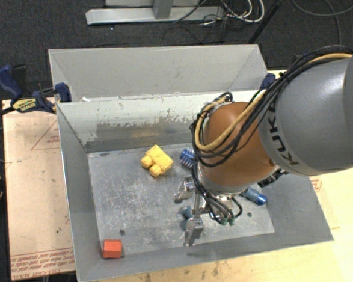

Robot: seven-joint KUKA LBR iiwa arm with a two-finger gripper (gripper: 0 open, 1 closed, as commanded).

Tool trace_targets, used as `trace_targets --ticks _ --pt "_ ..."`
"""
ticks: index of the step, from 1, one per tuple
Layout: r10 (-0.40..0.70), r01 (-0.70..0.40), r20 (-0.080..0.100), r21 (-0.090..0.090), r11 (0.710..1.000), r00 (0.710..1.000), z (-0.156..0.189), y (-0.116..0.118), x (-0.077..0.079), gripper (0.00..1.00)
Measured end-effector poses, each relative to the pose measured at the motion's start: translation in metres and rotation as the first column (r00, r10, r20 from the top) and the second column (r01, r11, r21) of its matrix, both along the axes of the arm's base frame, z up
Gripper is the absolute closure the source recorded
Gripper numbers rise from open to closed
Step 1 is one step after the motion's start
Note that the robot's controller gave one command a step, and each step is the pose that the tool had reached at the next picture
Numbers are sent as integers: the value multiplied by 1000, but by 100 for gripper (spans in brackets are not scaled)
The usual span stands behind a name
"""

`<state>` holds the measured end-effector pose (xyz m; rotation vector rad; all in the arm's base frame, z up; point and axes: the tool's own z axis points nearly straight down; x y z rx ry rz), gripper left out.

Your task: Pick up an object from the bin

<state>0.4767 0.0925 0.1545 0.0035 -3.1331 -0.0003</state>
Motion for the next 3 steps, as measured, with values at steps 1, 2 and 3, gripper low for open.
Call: trace_targets --ticks 1,2,3 --pt "-64 64 16 3 998 998 -15 28 95 0" --pt "-212 212 18 3 977 977 18 14 169 0" --pt "-352 352 15 7 936 936 -77 -7 139 0"
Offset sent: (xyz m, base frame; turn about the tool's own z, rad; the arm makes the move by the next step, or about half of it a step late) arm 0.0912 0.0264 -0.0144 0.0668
